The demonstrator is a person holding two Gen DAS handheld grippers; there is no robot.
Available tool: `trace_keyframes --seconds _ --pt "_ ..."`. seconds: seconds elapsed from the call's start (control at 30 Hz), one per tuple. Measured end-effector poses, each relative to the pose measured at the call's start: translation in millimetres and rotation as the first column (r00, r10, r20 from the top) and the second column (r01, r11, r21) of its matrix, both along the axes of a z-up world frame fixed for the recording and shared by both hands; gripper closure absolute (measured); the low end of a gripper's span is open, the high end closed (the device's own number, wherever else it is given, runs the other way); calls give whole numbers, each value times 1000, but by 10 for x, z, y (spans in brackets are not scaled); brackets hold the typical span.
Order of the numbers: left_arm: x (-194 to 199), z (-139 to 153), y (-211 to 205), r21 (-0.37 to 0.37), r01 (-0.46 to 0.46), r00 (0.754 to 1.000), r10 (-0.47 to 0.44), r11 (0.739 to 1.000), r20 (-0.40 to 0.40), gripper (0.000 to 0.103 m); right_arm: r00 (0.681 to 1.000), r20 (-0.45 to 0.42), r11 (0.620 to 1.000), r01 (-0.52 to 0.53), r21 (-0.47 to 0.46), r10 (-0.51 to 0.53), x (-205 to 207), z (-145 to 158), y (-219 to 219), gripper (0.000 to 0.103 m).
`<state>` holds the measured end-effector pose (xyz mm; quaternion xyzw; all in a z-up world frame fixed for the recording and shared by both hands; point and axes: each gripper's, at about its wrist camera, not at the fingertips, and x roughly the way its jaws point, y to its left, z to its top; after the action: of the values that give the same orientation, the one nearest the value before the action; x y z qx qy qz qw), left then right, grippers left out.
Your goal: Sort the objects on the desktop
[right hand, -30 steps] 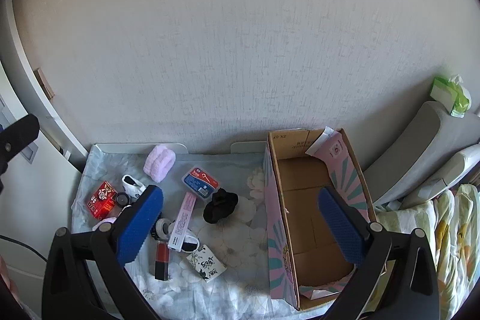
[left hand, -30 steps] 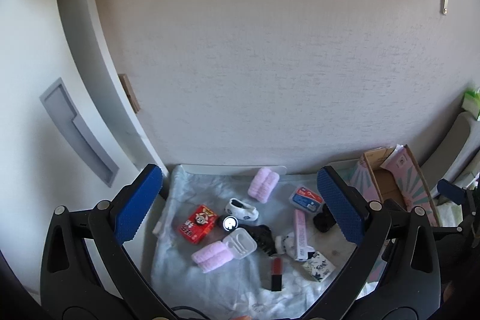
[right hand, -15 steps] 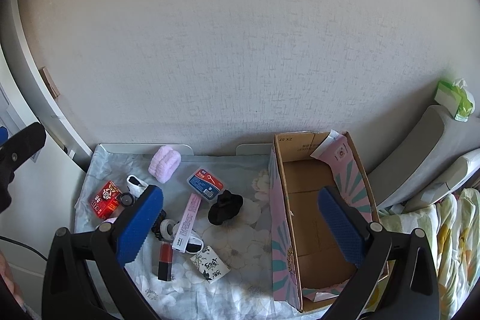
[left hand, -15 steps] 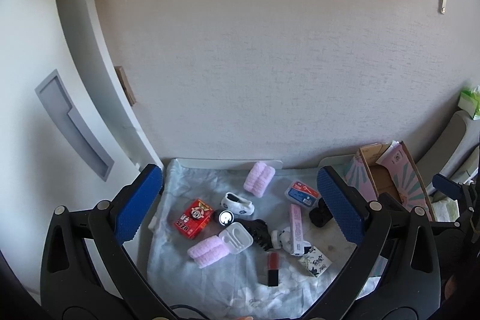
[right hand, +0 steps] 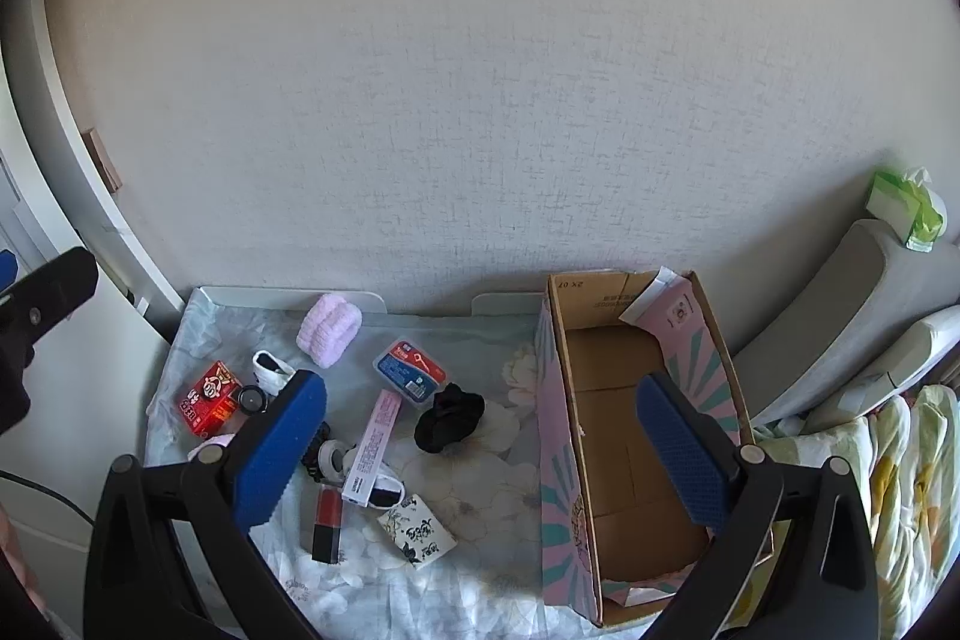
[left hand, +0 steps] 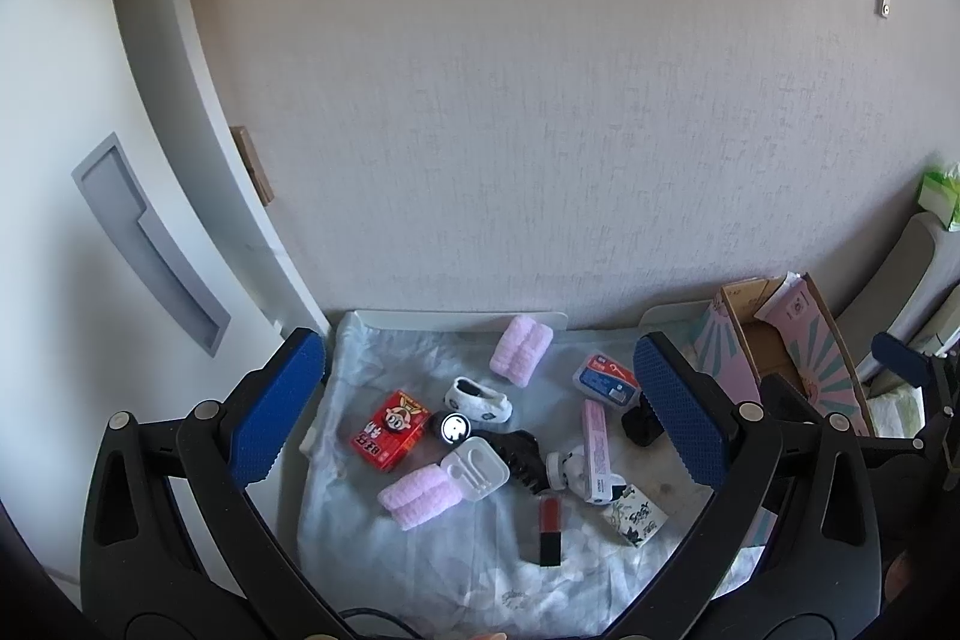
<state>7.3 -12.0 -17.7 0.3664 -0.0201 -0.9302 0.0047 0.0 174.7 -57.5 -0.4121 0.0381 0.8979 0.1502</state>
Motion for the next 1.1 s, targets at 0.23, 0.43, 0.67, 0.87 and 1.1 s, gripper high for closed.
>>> trace_keyframes --seconds 0.23,0.43,0.67,0.87,1.1 --pt "5 -50 -138 38 2 1000 -3 999 7 0 1000 8 999 -29 26 29 -17 -24 -37 0" --pt "23 -122 -538 95 -24 999 27 995 -21 0 998 3 997 -66 34 66 39 -45 -4 0" --pt "-24 -574 -866 86 -53 996 46 995 75 0 984 40 985 -174 -20 174 -75 -265 -71 0" --pt "6 -1192 -956 77 -59 976 41 995 212 0 967 120 972 -212 -105 224 -202 -616 -106 0" --pt "-105 -1956 -1024 150 -147 928 84 978 363 1 946 212 956 -198 -218 244 -502 -1150 -82 0"
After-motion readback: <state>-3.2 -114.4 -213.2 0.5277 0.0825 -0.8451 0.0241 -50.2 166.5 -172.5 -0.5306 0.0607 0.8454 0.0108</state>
